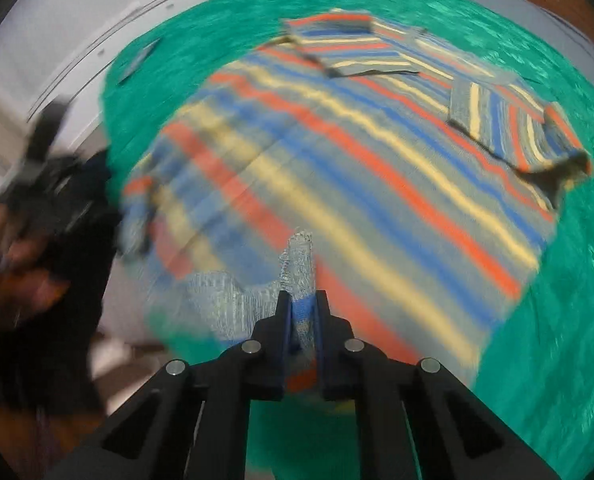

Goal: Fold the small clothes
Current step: 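Lower both grippers and pinch the sweater's side edge near the hem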

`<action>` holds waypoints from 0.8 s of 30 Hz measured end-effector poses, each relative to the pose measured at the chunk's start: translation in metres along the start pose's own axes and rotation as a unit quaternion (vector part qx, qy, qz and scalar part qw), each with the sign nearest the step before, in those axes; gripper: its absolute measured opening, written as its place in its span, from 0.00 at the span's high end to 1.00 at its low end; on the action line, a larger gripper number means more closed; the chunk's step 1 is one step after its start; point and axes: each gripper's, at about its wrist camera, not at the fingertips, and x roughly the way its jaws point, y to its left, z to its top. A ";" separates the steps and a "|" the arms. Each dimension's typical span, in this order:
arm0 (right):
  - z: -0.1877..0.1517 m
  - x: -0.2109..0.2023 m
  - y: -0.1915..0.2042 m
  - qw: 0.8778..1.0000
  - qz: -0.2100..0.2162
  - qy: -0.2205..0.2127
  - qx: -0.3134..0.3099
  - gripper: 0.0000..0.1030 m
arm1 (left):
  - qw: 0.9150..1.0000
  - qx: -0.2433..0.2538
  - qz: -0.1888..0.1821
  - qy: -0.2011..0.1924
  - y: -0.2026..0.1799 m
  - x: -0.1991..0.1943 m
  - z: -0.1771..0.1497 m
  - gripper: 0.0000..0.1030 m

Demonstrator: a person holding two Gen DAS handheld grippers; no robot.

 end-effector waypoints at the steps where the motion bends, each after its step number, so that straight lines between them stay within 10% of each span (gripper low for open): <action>1: -0.015 -0.008 0.005 1.000 0.000 0.004 -0.007 0.90 | 1.000 -0.001 -0.007 0.001 0.002 0.001 -0.001 0.01; 5: -0.083 -0.023 0.009 0.999 -0.029 0.044 0.004 0.88 | 0.999 0.006 -0.032 0.001 0.001 0.010 -0.006 0.01; 7: -0.109 -0.020 0.000 0.996 -0.049 0.060 0.041 0.71 | 0.999 0.016 -0.033 0.003 -0.003 0.013 -0.006 0.01; 9: -0.134 -0.020 -0.013 0.992 -0.036 0.060 0.104 0.30 | 0.999 0.019 -0.031 0.006 -0.008 0.013 -0.005 0.01; 16: -0.168 -0.024 -0.059 0.934 0.070 -0.082 0.340 0.30 | 0.998 -0.014 -0.053 0.004 0.005 0.009 0.002 0.21; 22: -0.146 0.010 -0.050 0.941 0.072 -0.068 0.325 0.32 | 0.997 -0.017 -0.077 0.007 -0.002 0.005 0.002 0.23; 24: -0.143 0.013 -0.049 0.938 0.078 -0.067 0.330 0.52 | 0.998 -0.010 -0.057 0.012 -0.017 0.012 0.005 0.52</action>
